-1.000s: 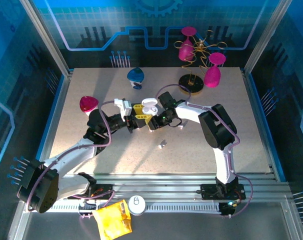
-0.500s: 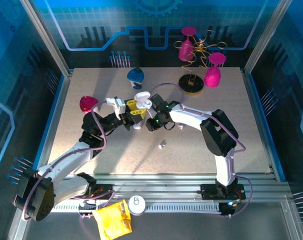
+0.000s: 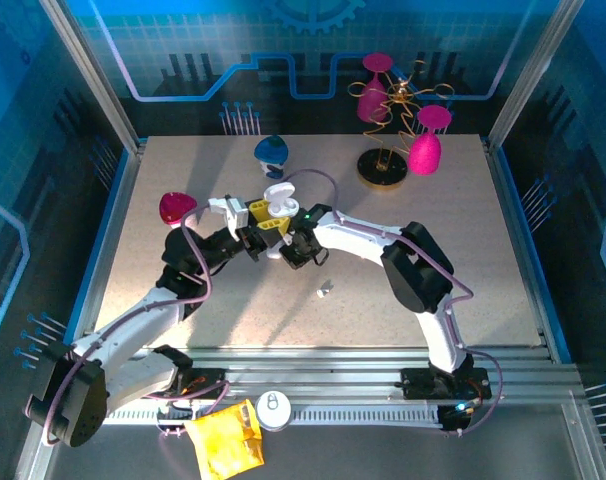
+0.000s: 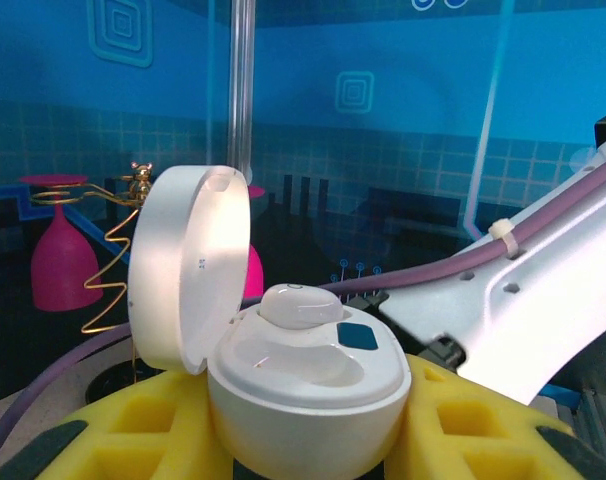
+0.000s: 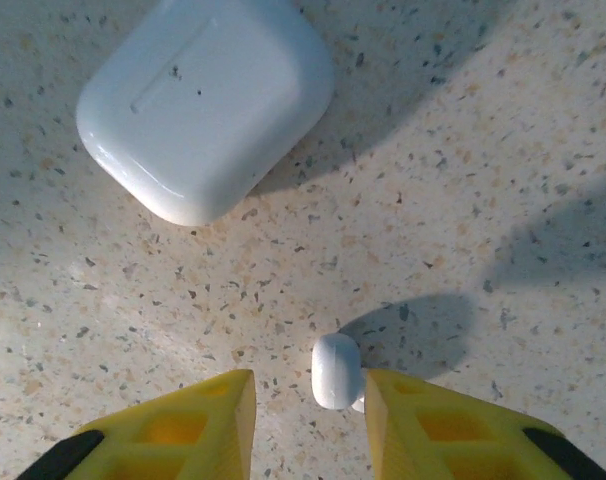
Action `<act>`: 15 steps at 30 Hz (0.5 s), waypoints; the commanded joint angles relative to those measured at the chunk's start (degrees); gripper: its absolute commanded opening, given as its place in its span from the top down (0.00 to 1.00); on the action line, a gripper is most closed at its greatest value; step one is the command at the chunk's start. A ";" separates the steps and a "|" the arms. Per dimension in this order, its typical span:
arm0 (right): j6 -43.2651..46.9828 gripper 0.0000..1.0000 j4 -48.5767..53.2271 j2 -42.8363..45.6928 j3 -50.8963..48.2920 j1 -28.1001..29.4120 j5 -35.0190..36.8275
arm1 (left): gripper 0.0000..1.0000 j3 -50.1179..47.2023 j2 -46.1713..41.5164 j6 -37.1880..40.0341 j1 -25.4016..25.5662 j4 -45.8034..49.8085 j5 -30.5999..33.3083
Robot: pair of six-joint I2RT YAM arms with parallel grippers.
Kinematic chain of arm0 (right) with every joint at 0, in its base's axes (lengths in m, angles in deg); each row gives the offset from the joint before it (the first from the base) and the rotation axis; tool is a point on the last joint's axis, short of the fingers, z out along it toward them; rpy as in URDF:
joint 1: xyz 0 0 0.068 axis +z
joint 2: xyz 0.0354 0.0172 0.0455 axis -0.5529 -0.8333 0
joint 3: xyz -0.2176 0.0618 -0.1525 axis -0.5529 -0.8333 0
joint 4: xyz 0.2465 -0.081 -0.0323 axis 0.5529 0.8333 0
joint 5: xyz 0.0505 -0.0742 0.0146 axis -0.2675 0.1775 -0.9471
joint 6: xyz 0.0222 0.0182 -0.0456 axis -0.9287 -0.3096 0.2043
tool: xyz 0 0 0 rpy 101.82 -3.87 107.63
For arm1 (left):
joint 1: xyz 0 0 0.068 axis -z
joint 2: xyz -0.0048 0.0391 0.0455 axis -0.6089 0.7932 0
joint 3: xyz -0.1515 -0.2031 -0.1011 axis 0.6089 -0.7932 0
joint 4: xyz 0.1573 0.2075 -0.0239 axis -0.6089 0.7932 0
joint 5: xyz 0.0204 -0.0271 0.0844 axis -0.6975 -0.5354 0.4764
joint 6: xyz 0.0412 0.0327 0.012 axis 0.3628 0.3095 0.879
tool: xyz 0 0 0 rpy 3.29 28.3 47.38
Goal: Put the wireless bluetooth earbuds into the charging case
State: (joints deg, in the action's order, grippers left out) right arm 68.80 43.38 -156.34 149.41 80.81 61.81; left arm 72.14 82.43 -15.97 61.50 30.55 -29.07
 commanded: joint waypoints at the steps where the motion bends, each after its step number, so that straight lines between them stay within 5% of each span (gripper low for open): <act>1: -0.86 0.68 4.75 -2.03 2.85 1.36 3.48 | 0.64 -0.79 -1.56 1.27 -0.70 -0.74 1.17; 15: -1.89 0.72 9.43 -6.27 7.85 3.25 8.20 | 0.64 -0.78 -1.12 0.96 -0.92 -1.32 0.89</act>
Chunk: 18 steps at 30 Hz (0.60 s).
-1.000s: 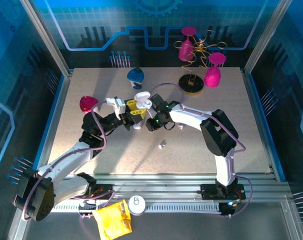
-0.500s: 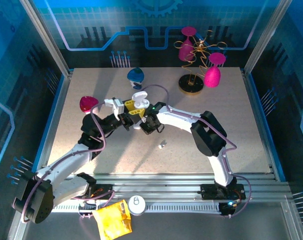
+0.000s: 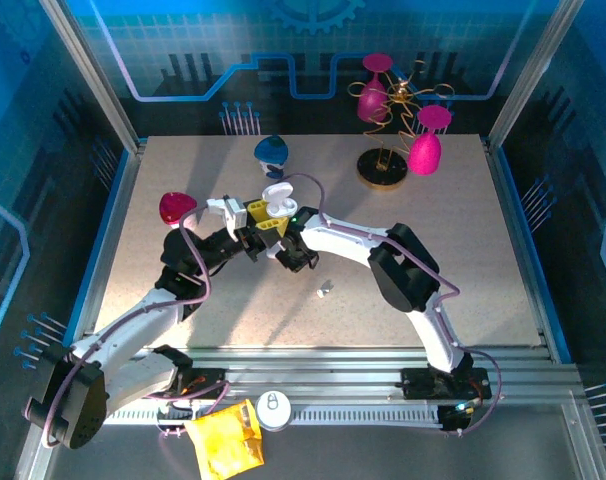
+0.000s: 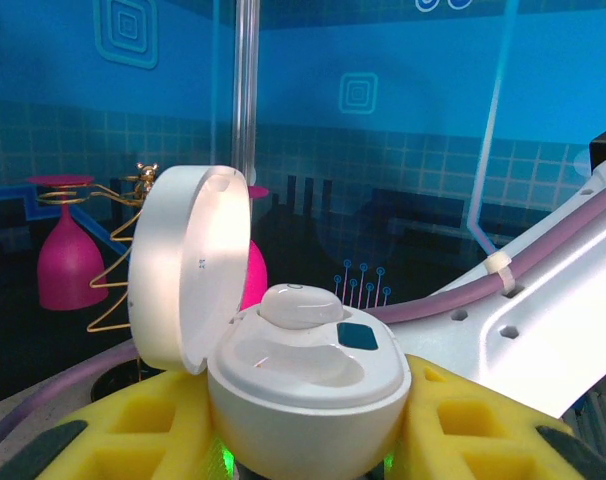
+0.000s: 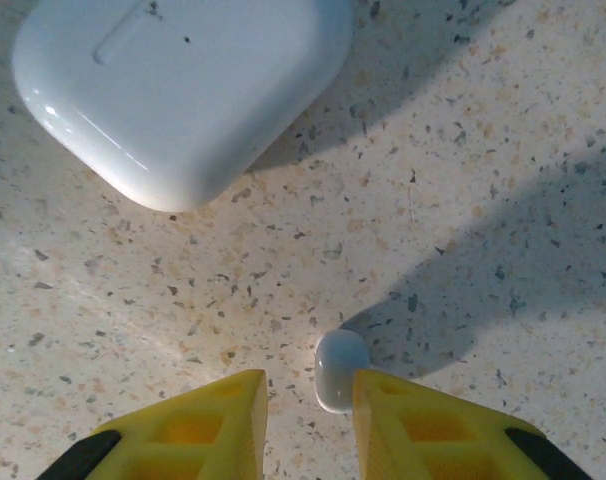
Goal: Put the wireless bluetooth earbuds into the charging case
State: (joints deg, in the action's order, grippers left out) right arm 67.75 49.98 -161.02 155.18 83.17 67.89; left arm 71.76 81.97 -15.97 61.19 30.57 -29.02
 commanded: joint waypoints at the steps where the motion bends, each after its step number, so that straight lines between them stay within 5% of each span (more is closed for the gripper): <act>1: -0.84 0.73 3.01 -1.82 2.38 0.95 2.33 | 0.64 -0.42 -0.64 0.96 -0.64 -1.34 0.83; 18: -0.84 0.77 4.69 -5.02 4.82 1.09 3.86 | 0.64 0.02 0.04 0.64 -0.67 -1.80 0.55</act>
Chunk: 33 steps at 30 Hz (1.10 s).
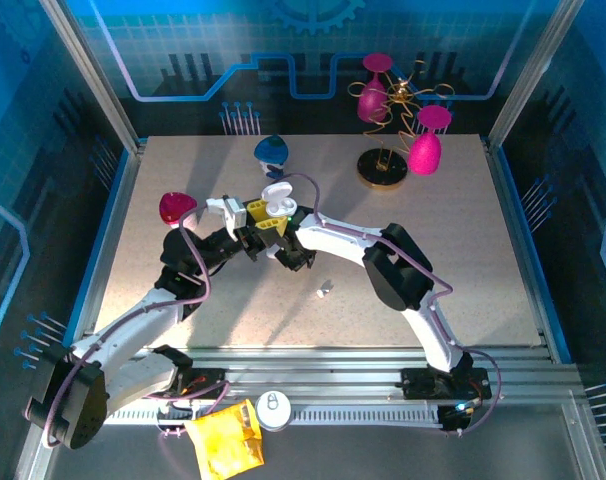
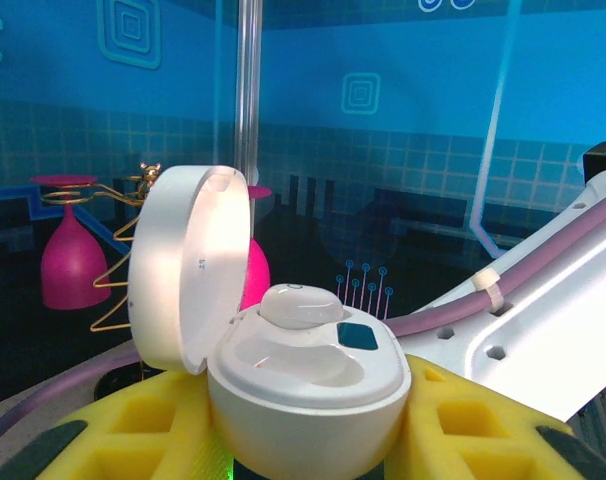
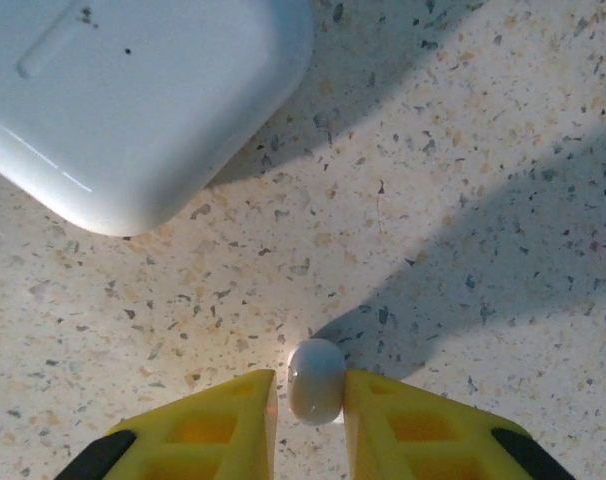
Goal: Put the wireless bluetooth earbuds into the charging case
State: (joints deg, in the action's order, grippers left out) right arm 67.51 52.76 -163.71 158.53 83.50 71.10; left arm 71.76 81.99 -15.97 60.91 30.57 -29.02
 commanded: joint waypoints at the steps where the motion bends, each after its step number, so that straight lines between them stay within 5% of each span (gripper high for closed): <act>1: -0.51 0.77 1.88 -2.51 1.64 0.78 0.73 | 0.64 0.08 0.03 0.62 -0.38 -1.89 0.48; 15: -1.01 0.82 -0.44 2.02 -1.49 -0.20 -1.70 | 0.64 -0.38 0.20 0.51 -0.52 -2.21 1.04; 33: -8.95 0.82 -22.34 42.09 -35.07 -17.12 -21.45 | 0.65 -1.38 4.49 -0.91 -0.73 -10.02 -0.22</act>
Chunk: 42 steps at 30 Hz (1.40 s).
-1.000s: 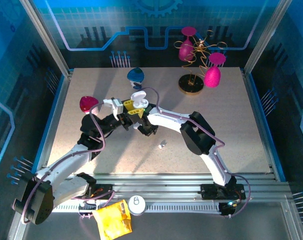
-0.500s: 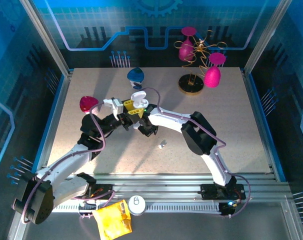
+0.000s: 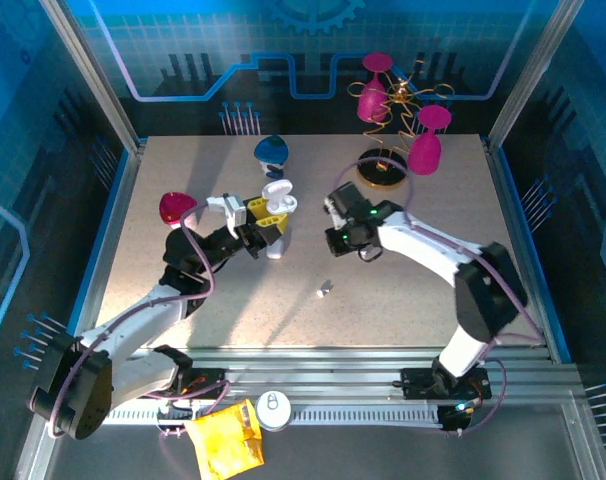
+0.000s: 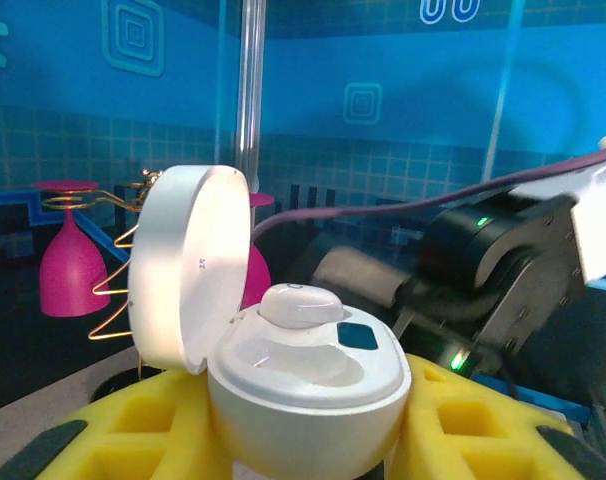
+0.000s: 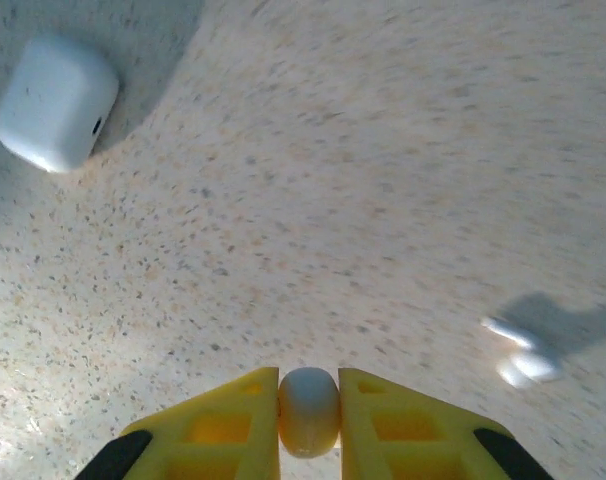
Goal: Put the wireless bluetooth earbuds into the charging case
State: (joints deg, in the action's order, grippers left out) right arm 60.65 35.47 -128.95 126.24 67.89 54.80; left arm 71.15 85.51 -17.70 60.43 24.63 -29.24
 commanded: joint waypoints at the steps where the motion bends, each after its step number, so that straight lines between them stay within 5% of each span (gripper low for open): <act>1: -2.09 0.82 -6.24 10.30 -3.96 -2.28 -6.30 | 0.65 -0.78 1.53 1.33 -0.12 -4.34 0.19; 8: -3.24 0.81 -12.16 25.42 -5.53 -5.14 -19.53 | 0.65 -0.19 8.48 2.25 0.87 -10.17 1.86; 14: -6.06 0.81 -19.60 29.11 -3.75 -3.35 -30.10 | 0.65 0.59 14.01 3.74 1.20 -16.99 0.02; 23: 1.96 0.81 -13.34 21.67 7.90 6.36 -20.13 | 0.65 2.99 15.32 8.40 3.09 -13.20 -1.05; 42: 3.10 0.81 -11.26 12.82 12.70 8.54 -16.07 | 0.67 3.09 13.74 7.43 4.11 -12.44 1.46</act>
State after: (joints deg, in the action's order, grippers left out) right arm 62.88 23.40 -116.43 138.16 76.04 37.22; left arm 72.57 100.61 -11.27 64.06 13.11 -28.81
